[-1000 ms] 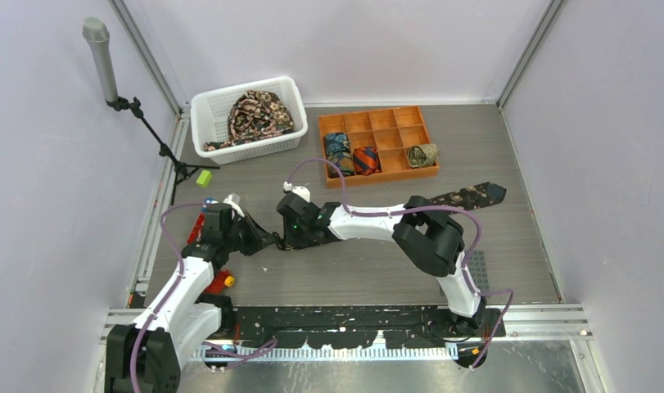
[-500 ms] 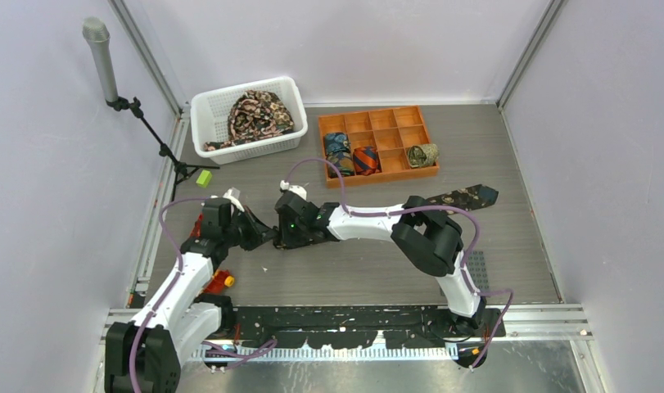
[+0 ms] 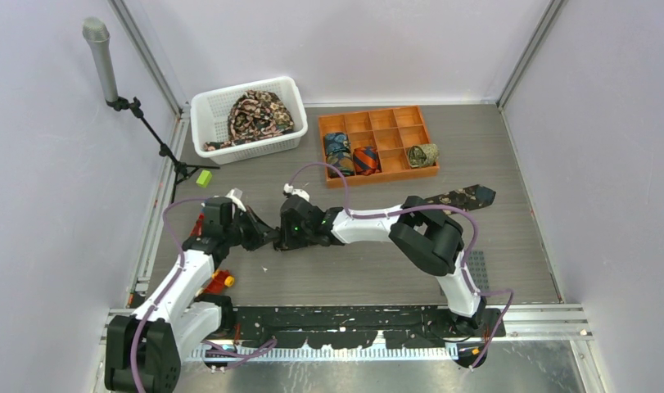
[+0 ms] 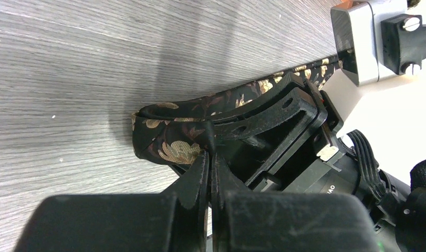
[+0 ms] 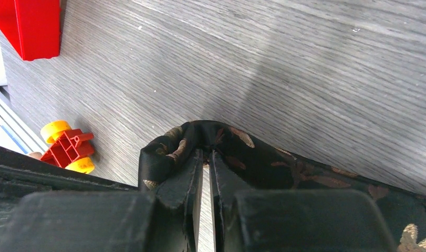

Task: Roll the ties
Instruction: Roll the tie at the center of the board.

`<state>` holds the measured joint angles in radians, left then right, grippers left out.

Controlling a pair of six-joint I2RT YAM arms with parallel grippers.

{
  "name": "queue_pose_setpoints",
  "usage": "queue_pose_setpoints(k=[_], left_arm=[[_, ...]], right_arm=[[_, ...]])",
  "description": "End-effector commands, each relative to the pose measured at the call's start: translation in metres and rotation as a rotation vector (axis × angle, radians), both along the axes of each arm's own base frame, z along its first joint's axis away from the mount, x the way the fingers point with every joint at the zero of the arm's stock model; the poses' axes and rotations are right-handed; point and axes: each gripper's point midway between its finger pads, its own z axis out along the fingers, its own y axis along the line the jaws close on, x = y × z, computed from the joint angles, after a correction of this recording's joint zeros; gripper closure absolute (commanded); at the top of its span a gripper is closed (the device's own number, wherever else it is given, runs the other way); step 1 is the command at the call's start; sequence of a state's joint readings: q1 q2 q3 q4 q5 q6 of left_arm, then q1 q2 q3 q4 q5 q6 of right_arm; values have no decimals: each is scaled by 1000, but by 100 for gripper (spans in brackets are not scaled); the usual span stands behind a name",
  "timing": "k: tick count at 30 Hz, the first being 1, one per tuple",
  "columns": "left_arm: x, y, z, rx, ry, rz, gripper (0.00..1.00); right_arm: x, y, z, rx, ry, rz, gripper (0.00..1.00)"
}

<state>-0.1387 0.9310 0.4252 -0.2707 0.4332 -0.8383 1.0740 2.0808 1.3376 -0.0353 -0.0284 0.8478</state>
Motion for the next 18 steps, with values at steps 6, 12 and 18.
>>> queue_pose_setpoints(k=[6, 12, 18], left_arm=[[9, -21, 11, -40, -57, -72, 100], [9, -33, 7, -21, -47, -105, 100], [11, -38, 3, -7, -43, -118, 100]], right_arm=[[0, -8, 29, 26, -55, 2, 85], [-1, -11, 33, 20, -58, 6, 84], [6, -25, 51, -14, -118, -20, 84]])
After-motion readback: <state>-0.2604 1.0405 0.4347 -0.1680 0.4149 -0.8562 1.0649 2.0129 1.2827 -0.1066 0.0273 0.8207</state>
